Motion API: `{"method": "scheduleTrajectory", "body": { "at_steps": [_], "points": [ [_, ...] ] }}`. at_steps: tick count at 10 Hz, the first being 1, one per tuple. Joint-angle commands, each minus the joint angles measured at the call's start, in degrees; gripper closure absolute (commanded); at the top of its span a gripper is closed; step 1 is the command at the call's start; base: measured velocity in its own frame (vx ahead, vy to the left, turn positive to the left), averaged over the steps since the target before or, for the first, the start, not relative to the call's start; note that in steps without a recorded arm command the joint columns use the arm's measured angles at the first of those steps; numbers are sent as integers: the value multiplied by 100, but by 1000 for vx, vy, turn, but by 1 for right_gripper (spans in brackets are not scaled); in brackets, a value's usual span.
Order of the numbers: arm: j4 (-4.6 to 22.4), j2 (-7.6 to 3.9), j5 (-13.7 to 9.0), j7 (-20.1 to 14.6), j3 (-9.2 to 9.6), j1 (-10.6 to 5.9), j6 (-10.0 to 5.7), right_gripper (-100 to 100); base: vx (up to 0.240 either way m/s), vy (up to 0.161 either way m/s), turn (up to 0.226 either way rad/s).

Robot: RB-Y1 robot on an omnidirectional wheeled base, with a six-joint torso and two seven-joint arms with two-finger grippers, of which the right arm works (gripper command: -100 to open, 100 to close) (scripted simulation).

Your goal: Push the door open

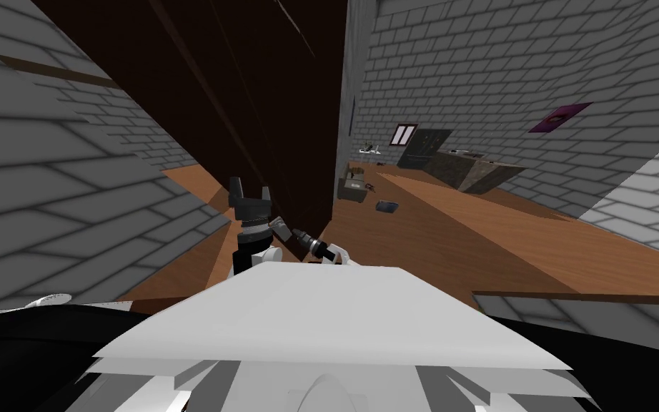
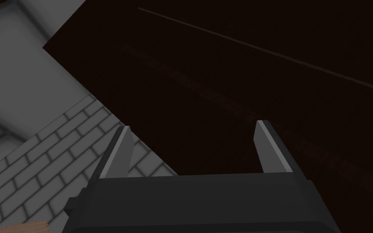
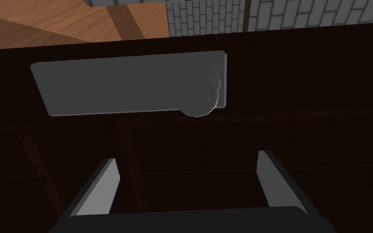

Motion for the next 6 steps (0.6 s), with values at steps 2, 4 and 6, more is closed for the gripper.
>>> {"method": "scheduleTrajectory", "body": {
  "at_steps": [2, 4, 6],
  "points": [
    [32, -54, 0, 12, -43, -17, 27, -100, -38, 8, 19],
    [59, -49, 2, 23, -76, -34, 50, -100, 99, 165, 21],
    [89, 5, 3, 34, -111, -52, 74, -100, 84, 175, 25]
  ]
}}
